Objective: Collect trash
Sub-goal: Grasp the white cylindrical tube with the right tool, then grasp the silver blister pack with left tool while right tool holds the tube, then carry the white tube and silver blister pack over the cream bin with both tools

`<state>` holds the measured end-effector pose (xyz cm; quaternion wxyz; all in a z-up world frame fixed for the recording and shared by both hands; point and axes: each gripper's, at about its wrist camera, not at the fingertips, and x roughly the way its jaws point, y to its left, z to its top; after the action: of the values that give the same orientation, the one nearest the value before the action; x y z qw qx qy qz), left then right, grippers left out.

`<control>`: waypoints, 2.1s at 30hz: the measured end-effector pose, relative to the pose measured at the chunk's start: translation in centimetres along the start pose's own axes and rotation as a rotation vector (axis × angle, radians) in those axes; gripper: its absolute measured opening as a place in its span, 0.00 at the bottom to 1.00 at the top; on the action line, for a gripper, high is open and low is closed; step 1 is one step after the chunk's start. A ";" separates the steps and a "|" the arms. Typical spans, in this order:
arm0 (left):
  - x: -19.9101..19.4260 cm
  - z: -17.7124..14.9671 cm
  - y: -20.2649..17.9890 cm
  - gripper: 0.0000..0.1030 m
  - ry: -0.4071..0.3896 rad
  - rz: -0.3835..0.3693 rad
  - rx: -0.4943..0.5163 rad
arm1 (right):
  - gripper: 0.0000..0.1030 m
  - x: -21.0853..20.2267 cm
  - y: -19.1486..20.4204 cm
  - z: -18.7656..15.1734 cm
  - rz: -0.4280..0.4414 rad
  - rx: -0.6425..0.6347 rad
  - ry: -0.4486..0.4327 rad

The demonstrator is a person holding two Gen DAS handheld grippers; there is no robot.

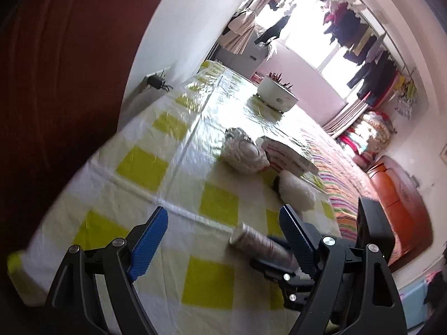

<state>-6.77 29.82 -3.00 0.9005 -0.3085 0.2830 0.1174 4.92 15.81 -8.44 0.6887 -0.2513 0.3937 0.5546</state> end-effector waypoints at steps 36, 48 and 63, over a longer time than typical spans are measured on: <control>25.8 12.6 -6.6 0.49 0.477 0.217 0.345 | 0.22 -9.1 -7.4 -1.5 0.171 0.394 -0.265; 25.0 12.3 -5.9 0.29 0.412 0.218 0.322 | 0.42 -4.6 -8.4 0.4 0.127 0.460 -0.172; 19.5 12.8 -5.3 0.29 0.307 0.169 0.311 | 0.27 -0.8 -5.0 0.6 -0.088 0.337 -0.014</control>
<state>16.65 34.33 -3.46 0.8707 -0.1555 0.4560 0.0991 9.77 14.49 -7.89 0.7472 -0.1455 0.4651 0.4518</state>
